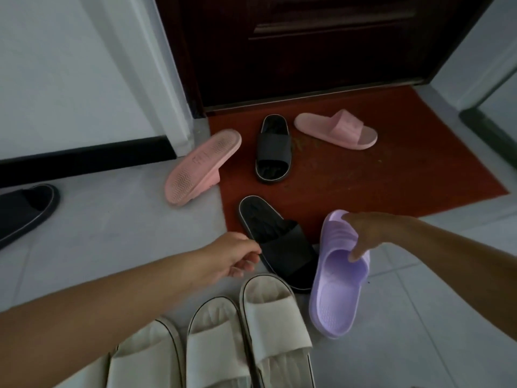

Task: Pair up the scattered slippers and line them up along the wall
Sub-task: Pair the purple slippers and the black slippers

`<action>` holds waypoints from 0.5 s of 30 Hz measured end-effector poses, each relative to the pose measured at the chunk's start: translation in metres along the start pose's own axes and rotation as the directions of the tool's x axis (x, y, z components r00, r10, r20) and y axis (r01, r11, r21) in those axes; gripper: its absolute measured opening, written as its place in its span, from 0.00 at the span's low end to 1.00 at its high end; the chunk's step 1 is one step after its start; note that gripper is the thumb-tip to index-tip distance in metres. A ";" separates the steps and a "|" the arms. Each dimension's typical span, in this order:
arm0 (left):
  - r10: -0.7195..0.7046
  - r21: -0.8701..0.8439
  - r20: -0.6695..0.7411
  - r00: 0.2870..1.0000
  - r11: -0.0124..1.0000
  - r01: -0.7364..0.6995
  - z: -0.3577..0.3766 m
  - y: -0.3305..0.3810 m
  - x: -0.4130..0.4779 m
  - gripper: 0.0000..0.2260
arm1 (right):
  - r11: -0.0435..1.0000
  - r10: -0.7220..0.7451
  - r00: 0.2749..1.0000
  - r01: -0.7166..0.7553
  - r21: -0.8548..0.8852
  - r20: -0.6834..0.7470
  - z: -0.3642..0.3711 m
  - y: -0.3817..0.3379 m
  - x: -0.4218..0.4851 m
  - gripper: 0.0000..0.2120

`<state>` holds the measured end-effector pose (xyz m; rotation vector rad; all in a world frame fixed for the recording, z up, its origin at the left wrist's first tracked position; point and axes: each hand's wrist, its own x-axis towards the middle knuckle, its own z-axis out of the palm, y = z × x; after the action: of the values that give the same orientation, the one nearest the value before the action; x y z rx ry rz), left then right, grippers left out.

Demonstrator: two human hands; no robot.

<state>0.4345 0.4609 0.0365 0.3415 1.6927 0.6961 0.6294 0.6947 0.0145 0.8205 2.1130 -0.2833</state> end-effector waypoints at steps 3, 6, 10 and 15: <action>0.047 -0.038 0.001 0.999 0.998 -0.047 0.015 0.003 0.010 0.02 | 0.999 -0.026 0.999 0.026 0.029 0.028 0.001 -0.006 0.003 0.54; 0.065 -0.038 -0.020 0.998 0.997 -0.066 0.024 -0.004 0.014 0.03 | 0.997 -0.069 0.997 0.068 -0.048 -0.022 -0.003 -0.021 0.005 0.57; 0.068 -0.121 -0.084 0.994 0.990 -0.078 0.017 -0.012 0.017 0.03 | 0.999 -0.017 0.998 0.019 -0.044 0.053 -0.004 -0.030 0.006 0.58; 0.105 -0.121 -0.080 0.991 0.986 -0.114 0.003 -0.014 0.014 0.02 | 0.999 0.018 1.000 -0.017 -0.042 0.014 -0.027 -0.015 -0.017 0.33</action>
<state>0.4357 0.4589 0.0172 0.3253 1.7000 0.9014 0.6103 0.6882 0.0433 0.8096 2.0904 -0.2336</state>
